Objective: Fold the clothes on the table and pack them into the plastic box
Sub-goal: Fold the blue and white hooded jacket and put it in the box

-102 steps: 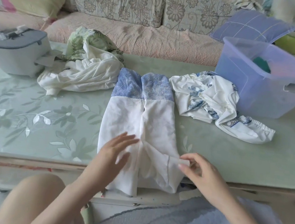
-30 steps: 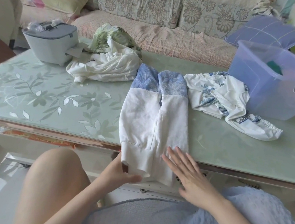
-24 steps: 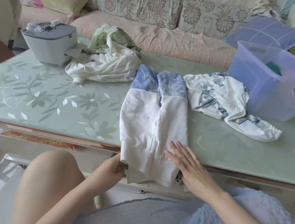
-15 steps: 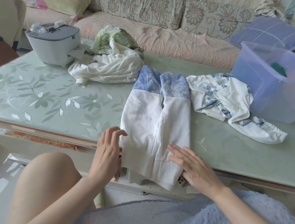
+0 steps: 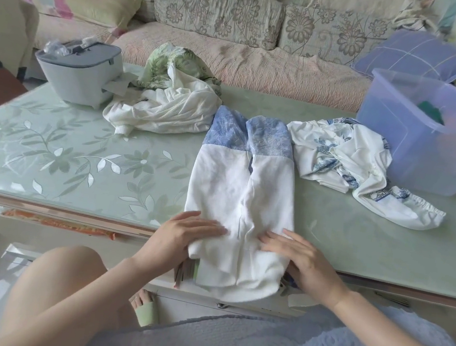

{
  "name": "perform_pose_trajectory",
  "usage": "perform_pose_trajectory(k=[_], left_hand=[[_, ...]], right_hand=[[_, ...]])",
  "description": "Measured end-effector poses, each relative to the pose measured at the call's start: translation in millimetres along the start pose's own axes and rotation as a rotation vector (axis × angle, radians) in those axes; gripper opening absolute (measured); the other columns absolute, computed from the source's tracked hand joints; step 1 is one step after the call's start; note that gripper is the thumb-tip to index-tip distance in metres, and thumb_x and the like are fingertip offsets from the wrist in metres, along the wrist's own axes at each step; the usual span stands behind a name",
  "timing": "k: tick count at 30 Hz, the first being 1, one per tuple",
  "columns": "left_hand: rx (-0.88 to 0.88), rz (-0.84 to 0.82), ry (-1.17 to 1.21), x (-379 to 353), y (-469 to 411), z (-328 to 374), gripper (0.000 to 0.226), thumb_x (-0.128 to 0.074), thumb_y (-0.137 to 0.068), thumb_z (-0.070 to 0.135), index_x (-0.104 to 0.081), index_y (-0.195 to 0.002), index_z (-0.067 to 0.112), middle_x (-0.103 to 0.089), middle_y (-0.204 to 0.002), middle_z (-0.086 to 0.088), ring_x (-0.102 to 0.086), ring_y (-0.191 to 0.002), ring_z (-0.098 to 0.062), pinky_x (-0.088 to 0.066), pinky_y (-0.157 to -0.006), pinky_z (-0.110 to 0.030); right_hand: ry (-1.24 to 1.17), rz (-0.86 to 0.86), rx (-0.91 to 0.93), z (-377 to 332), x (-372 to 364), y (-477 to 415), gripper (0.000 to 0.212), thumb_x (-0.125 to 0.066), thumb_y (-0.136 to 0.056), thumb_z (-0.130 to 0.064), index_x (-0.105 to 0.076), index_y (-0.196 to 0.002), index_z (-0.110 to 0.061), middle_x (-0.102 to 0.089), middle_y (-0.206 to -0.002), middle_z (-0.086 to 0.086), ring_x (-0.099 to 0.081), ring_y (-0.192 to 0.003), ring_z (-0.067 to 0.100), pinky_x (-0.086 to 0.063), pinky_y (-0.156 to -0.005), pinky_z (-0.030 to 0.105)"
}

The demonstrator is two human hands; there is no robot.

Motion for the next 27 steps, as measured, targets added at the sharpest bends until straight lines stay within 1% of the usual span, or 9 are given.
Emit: perform_pose_trajectory(k=[3, 6, 10, 13, 14, 16, 20, 24, 27], left_hand=[[0.254, 0.036, 0.199, 10, -8, 5, 0.053, -0.052, -0.077, 0.002, -0.064, -0.114, 0.038, -0.068, -0.1, 0.022, -0.059, -0.1, -0.009, -0.046, -0.087, -0.023], [0.58, 0.1, 0.363, 17, -33, 6, 0.019, -0.053, -0.084, 0.027, -0.062, -0.075, 0.012, -0.051, -0.059, 0.006, -0.044, -0.061, -0.017, -0.038, -0.059, -0.033], [0.828, 0.095, 0.454, 19, -70, -2, 0.037, -0.063, -0.088, 0.038, -0.057, -0.105, 0.005, -0.065, -0.096, -0.011, -0.061, -0.091, -0.028, -0.045, -0.073, -0.037], [0.902, 0.057, 0.383, 13, -79, -6, 0.05, -0.06, -0.091, 0.034, -0.044, -0.13, 0.006, -0.057, -0.116, -0.011, -0.056, -0.11, -0.029, -0.038, -0.076, -0.029], [0.909, 0.057, 0.358, 10, -78, -6, 0.053, -0.058, -0.092, 0.034, -0.04, -0.133, 0.008, -0.056, -0.12, -0.014, -0.055, -0.11, -0.031, -0.038, -0.076, -0.03], [0.892, 0.075, 0.319, 6, -70, -7, 0.053, -0.055, -0.094, 0.032, -0.034, -0.139, 0.012, -0.057, -0.119, -0.018, -0.056, -0.104, -0.034, -0.043, -0.076, -0.035], [0.825, 0.088, 0.196, 2, -58, -6, 0.058, -0.047, -0.095, 0.019, -0.022, -0.147, 0.017, -0.058, -0.105, -0.013, -0.055, -0.085, -0.032, -0.041, -0.068, -0.035], [0.397, 0.208, -0.209, 9, -56, -7, 0.067, -0.059, -0.079, -0.004, -0.041, -0.14, 0.016, -0.039, -0.138, -0.013, -0.042, -0.119, -0.03, -0.039, -0.099, -0.041], [0.053, 0.06, -0.181, 23, -52, -13, 0.035, -0.053, -0.091, 0.021, -0.057, -0.126, 0.022, -0.05, -0.136, -0.001, -0.046, -0.126, -0.021, -0.04, -0.104, -0.045]], right_hand=[[-0.469, 0.05, -0.428, -16, 19, -14, 0.026, -0.05, -0.097, -0.011, -0.063, -0.104, -0.033, -0.064, -0.113, -0.018, -0.057, -0.111, -0.004, -0.038, -0.093, 0.008], [-0.661, 0.209, -0.645, -14, 28, -36, 0.022, -0.049, -0.097, -0.019, -0.063, -0.082, -0.025, -0.066, -0.081, -0.016, -0.057, -0.074, -0.013, -0.041, -0.068, 0.006], [-0.491, 0.34, -0.813, 9, 25, -62, 0.039, -0.06, -0.092, -0.025, -0.04, -0.06, -0.014, -0.033, -0.056, -0.001, -0.031, -0.051, 0.009, -0.021, -0.048, 0.025], [-0.313, 0.274, -0.877, 9, 15, -69, 0.019, -0.064, -0.088, -0.024, -0.059, -0.097, -0.008, -0.057, -0.077, 0.007, -0.053, -0.069, 0.024, -0.035, -0.059, 0.031], [-0.246, 0.26, -0.883, 7, 11, -67, 0.032, -0.063, -0.089, -0.025, -0.055, -0.118, -0.012, -0.062, -0.091, 0.008, -0.058, -0.082, 0.028, -0.04, -0.066, 0.033], [-0.146, 0.257, -0.865, 5, 8, -62, 0.052, -0.058, -0.091, -0.03, -0.039, -0.139, -0.026, -0.063, -0.098, 0.007, -0.059, -0.092, 0.033, -0.046, -0.074, 0.038], [-0.072, 0.286, -0.745, 9, 7, -52, 0.059, -0.056, -0.092, -0.026, -0.032, -0.145, -0.037, -0.062, -0.106, 0.006, -0.056, -0.091, 0.027, -0.047, -0.083, 0.039], [0.159, 0.19, -0.36, 19, 13, -46, 0.052, -0.05, -0.092, -0.017, -0.043, -0.142, -0.027, -0.033, -0.15, 0.003, -0.027, -0.136, 0.018, -0.024, -0.113, 0.037], [0.098, -0.103, -0.157, 25, 22, -38, 0.05, -0.036, -0.097, -0.04, -0.029, -0.146, -0.037, -0.019, -0.156, -0.017, -0.011, -0.144, 0.002, -0.005, -0.12, 0.03]])
Point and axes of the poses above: each hand's wrist, its own y-axis away from the middle knuckle, its own x-axis out of the back of the hand, z = x × y, the point moved 1 cm from there along -y, towards the middle knuckle
